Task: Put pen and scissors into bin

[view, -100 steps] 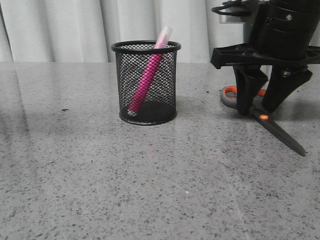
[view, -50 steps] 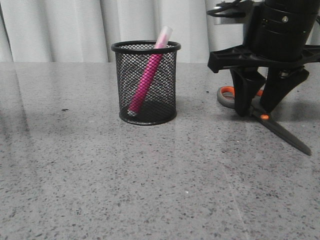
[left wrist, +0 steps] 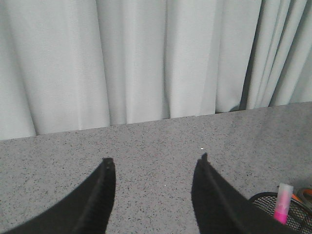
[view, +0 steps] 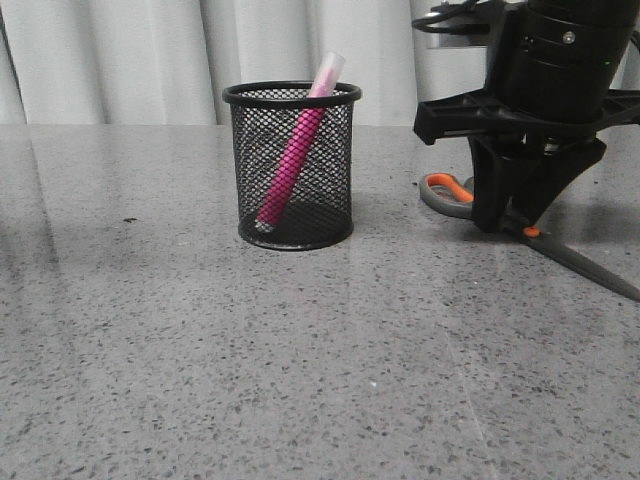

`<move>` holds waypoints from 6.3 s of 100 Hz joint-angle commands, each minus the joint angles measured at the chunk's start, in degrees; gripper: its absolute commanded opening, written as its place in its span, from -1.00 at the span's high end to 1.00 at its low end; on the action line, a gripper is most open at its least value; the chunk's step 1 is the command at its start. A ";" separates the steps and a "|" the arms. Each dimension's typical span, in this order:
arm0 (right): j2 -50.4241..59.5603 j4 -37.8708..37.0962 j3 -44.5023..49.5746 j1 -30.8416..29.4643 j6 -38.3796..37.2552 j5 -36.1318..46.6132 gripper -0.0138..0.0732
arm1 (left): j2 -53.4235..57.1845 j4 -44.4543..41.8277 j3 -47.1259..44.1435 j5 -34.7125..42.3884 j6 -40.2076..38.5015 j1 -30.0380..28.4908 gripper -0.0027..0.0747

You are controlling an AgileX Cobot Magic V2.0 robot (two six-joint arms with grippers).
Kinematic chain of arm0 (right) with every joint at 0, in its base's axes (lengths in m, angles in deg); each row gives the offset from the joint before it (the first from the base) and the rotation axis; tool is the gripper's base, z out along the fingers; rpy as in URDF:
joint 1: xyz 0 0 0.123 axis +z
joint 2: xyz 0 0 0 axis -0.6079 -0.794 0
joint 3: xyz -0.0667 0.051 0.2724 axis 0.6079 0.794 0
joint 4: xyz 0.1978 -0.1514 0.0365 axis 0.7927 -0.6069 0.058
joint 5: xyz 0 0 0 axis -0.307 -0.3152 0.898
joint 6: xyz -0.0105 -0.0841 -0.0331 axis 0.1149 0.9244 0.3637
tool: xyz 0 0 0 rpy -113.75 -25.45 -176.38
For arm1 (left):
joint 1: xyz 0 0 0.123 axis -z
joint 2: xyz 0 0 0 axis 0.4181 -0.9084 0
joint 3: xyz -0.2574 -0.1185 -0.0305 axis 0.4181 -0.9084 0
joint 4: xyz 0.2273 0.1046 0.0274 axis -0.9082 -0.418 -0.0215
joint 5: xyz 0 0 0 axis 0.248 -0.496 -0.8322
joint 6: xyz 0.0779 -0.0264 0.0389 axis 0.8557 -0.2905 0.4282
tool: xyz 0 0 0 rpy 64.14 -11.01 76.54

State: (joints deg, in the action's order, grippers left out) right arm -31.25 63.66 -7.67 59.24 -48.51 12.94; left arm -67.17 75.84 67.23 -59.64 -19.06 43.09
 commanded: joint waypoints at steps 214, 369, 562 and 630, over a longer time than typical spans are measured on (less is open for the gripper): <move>12.94 0.43 28.40 13.83 0.02 100.19 0.84 | 0.85 0.27 1.46 3.56 0.07 -0.10 0.07; 11.30 -2.88 33.63 13.46 -2.40 111.57 0.32 | 0.85 0.27 1.46 3.56 0.07 -0.10 0.07; 86.41 -2.08 63.74 -2.43 5.26 62.45 0.83 | 48.49 8.73 -39.67 18.70 0.11 -0.10 0.98; 86.41 -2.08 63.74 -2.43 5.26 62.45 0.83 | 50.82 -11.47 -44.15 14.61 -8.84 -11.07 0.98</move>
State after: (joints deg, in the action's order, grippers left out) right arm 55.61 61.77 57.60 57.21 -43.76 71.25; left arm -16.97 67.43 22.75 -47.21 -25.32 35.44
